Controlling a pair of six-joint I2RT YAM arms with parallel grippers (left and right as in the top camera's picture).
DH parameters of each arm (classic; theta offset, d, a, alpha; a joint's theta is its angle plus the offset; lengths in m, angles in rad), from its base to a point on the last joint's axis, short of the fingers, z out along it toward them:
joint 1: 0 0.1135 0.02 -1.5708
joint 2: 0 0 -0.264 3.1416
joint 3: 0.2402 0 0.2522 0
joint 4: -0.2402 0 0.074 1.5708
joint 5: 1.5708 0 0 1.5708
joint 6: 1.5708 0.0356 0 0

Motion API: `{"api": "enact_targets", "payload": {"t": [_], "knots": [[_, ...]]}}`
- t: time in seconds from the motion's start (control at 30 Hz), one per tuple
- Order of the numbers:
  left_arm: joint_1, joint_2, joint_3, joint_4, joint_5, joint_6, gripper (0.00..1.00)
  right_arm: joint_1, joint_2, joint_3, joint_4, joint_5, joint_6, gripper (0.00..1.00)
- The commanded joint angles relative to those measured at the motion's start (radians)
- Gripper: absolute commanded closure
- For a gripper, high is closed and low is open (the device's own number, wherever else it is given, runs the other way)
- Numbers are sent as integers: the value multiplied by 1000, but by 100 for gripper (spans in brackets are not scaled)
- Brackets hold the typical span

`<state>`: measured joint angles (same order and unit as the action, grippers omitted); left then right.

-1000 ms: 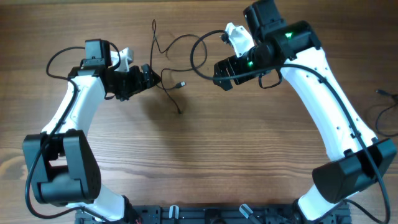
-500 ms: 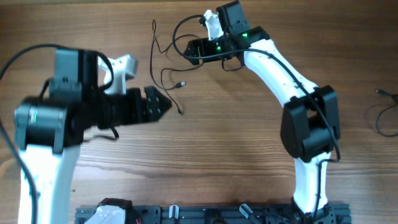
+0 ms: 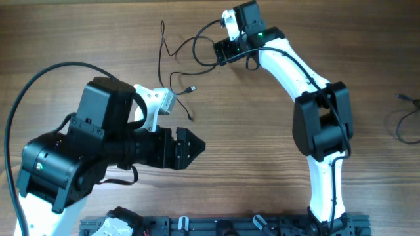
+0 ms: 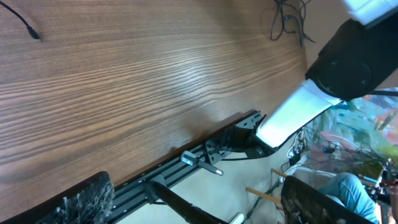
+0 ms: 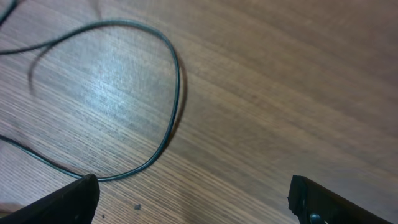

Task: Untangle cables

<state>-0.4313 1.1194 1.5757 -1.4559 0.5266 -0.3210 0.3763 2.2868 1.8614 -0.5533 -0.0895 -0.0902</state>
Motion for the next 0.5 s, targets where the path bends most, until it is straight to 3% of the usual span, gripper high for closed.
{"api": "enact_targets", "payload": {"t": [0.0, 0.13, 0.27, 0.3, 0.37, 0.43, 0.47], "knots": [[-6, 1, 8, 0, -31, -10, 11, 44, 59, 21, 3, -48, 51, 0], [-6, 1, 8, -4, -31, -9, 11, 90, 98, 21, 8, -48, 102, 0], [-6, 1, 8, -3, -31, -8, 11, 103, 135, 13, 23, -44, 261, 1], [-6, 1, 8, -3, -30, -4, 10, 103, 151, 11, 23, -45, 305, 6], [-6, 1, 8, -3, -31, -1, 10, 103, 173, 8, 18, -45, 307, 24], [-6, 1, 8, -3, -31, -1, 10, 103, 179, -4, 13, -45, 338, 61], [-6, 1, 8, -3, -31, -1, 9, 103, 179, -6, 9, -45, 367, 71]]}}
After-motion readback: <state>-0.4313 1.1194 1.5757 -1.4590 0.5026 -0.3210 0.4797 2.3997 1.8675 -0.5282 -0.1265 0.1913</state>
